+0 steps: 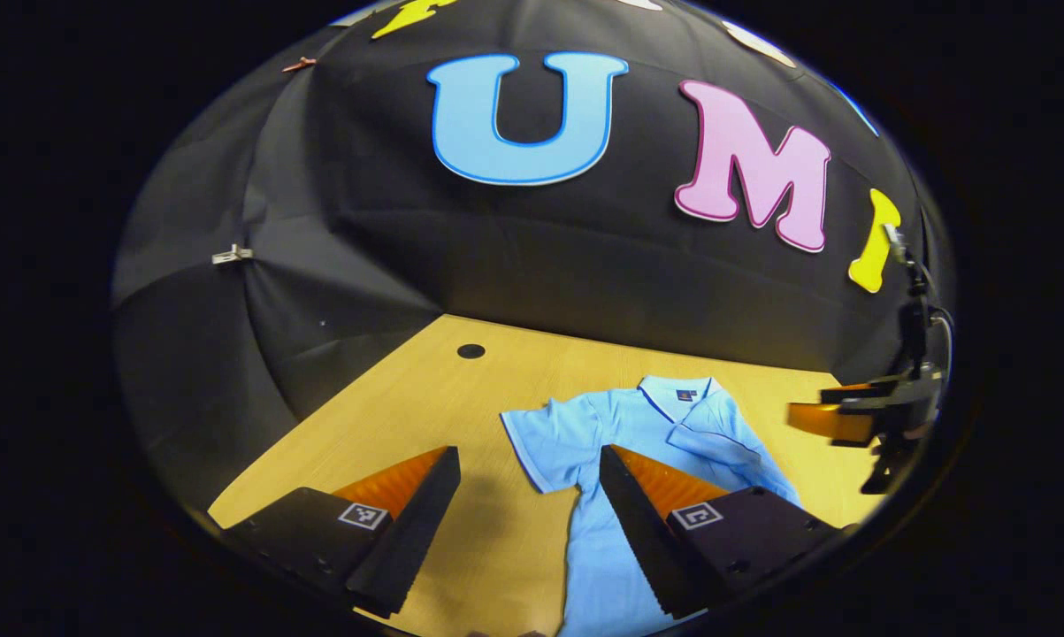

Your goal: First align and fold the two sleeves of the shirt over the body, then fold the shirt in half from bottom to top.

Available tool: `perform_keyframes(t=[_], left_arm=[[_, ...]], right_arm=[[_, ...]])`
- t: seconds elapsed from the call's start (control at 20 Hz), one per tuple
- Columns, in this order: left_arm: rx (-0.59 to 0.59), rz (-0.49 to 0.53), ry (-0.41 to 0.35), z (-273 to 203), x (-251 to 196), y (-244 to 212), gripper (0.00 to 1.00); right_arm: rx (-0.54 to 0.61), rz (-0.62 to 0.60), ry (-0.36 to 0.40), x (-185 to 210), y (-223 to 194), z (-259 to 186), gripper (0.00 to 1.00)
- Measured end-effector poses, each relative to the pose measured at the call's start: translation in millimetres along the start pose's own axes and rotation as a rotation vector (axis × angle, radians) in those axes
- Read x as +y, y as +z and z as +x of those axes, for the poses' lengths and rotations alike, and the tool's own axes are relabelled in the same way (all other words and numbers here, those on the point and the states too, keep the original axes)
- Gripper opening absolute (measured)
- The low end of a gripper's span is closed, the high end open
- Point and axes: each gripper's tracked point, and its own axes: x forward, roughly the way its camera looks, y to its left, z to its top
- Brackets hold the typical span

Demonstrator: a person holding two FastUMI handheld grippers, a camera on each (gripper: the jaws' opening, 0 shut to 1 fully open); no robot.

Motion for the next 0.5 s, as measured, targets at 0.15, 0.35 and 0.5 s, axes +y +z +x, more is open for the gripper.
perform_keyframes(t=[0.15, 0.35, 0.5], left_arm=[[0.070, -0.008, -0.015, 56.8, -5.0, -14.6, 1.00], [0.112, -0.002, 0.024, 126.7, -3.3, -25.6, 1.00], [0.153, -0.028, 0.052, 168.9, 1.8, -34.3, 1.00]], right_arm=[[-0.016, 0.062, -0.070, -53.1, -5.7, -27.1, 0.98], [-0.037, 0.100, -0.163, -114.9, -25.5, -51.9, 0.95], [-0.037, 0.134, -0.216, -150.5, -42.2, -73.9, 0.96]])
